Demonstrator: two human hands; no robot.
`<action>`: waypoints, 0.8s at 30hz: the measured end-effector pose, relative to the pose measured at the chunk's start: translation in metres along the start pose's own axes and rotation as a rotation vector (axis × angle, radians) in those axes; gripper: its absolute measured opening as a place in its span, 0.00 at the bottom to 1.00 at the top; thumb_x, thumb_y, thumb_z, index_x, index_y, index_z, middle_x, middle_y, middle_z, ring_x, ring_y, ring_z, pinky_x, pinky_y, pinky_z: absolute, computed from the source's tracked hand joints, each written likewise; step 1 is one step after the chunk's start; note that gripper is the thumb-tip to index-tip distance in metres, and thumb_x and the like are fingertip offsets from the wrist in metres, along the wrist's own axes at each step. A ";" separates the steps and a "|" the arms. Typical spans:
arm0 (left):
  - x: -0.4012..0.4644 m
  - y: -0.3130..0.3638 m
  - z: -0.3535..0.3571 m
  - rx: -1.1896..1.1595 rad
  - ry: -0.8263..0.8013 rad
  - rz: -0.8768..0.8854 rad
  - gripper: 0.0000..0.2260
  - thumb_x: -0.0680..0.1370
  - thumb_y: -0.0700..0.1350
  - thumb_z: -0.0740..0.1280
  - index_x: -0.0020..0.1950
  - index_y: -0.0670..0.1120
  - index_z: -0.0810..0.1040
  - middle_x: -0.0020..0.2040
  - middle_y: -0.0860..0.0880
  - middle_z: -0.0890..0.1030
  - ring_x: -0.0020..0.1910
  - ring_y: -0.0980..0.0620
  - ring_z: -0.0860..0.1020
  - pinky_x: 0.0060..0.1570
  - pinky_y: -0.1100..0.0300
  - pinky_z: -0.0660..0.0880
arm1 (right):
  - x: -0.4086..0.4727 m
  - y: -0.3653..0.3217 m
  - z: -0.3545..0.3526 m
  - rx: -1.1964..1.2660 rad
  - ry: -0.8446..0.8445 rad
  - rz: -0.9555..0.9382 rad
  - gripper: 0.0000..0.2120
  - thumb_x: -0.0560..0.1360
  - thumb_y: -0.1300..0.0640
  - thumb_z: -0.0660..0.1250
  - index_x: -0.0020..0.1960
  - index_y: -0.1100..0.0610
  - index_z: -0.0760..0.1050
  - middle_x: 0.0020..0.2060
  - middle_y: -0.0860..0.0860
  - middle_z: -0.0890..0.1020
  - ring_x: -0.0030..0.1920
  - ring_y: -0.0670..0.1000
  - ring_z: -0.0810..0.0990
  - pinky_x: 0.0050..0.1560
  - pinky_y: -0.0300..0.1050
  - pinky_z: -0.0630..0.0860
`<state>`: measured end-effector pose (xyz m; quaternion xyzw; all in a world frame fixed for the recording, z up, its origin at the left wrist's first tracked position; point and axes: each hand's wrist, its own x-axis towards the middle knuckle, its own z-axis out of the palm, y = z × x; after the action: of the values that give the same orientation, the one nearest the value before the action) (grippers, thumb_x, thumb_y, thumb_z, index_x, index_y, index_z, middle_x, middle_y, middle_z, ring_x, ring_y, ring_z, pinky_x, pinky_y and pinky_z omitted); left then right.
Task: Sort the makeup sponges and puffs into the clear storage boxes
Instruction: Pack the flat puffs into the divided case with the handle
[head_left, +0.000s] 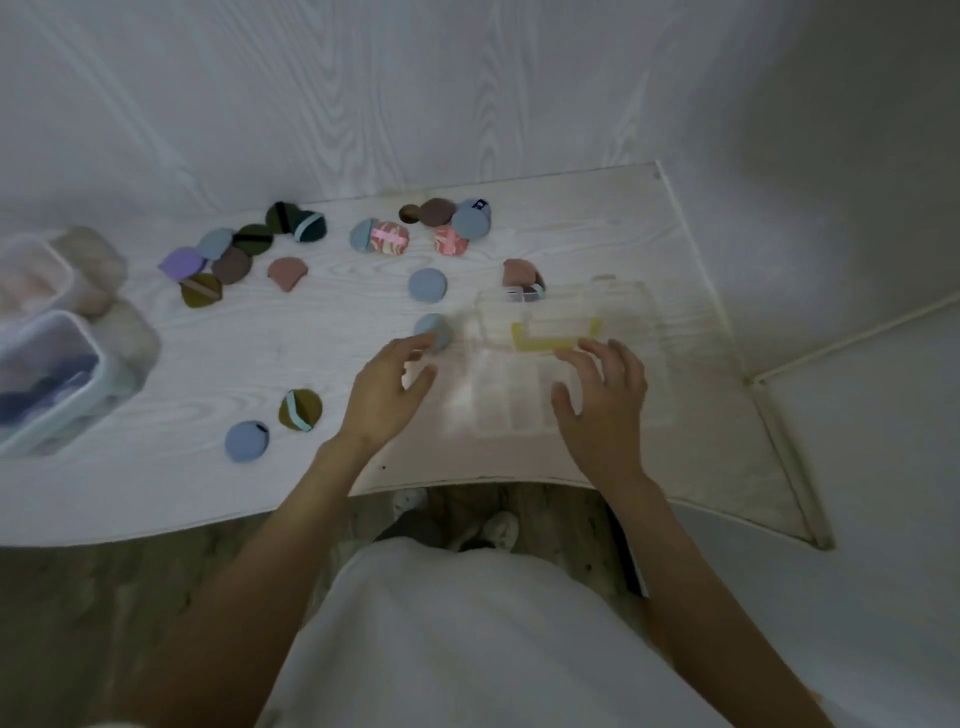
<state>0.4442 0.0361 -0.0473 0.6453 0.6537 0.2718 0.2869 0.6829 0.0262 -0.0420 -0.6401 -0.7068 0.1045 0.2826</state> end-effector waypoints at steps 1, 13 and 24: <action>-0.006 -0.009 -0.014 -0.007 0.049 0.020 0.14 0.78 0.44 0.64 0.63 0.46 0.74 0.58 0.48 0.79 0.55 0.51 0.77 0.53 0.58 0.73 | 0.008 -0.017 0.007 0.035 -0.037 -0.076 0.16 0.73 0.53 0.58 0.56 0.56 0.77 0.56 0.55 0.78 0.63 0.57 0.65 0.64 0.53 0.61; 0.054 -0.085 -0.066 0.059 -0.041 -0.272 0.14 0.77 0.46 0.64 0.63 0.49 0.73 0.54 0.50 0.81 0.51 0.53 0.78 0.50 0.60 0.73 | 0.099 -0.115 0.133 -0.421 -0.639 -0.226 0.19 0.76 0.65 0.60 0.66 0.56 0.70 0.61 0.61 0.72 0.55 0.62 0.73 0.51 0.50 0.72; 0.166 -0.082 -0.008 0.366 -0.327 0.008 0.23 0.79 0.47 0.61 0.73 0.45 0.61 0.71 0.42 0.65 0.69 0.42 0.64 0.66 0.49 0.62 | 0.092 -0.098 0.078 -0.016 -0.231 0.118 0.03 0.74 0.62 0.66 0.46 0.62 0.74 0.43 0.58 0.76 0.40 0.57 0.75 0.37 0.49 0.70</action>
<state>0.3815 0.2002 -0.1057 0.7245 0.6345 0.0419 0.2660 0.5569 0.1157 -0.0317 -0.6664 -0.6966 0.1881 0.1878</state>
